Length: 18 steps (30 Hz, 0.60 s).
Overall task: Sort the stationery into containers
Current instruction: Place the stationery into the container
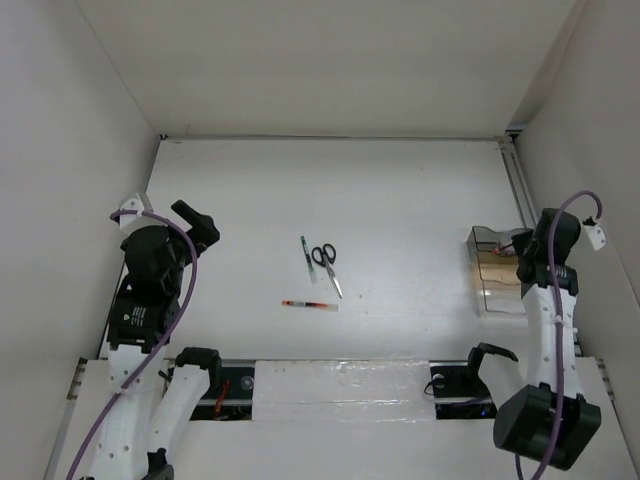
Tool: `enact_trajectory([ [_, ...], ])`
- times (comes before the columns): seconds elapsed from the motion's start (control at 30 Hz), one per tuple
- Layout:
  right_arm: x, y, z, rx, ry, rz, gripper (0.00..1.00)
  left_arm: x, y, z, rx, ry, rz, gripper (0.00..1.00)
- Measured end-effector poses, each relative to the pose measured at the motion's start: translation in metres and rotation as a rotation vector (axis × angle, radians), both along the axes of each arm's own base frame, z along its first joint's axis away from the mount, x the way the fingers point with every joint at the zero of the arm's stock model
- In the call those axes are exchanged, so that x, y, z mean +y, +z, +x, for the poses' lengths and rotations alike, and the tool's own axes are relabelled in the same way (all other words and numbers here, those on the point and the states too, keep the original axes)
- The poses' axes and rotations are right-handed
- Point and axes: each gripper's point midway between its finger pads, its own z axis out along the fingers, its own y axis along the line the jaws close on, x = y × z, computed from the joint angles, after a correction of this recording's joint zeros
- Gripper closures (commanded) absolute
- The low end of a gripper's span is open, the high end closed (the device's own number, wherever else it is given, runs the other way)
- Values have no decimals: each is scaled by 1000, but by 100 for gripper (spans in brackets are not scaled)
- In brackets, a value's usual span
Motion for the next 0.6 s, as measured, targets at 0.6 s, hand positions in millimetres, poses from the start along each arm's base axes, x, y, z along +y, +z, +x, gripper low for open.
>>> enact_trajectory([
  [0.6, -18, -67, -15, 106, -90, 199, 100, 0, 7, -5, -32, -4, -5, 0],
])
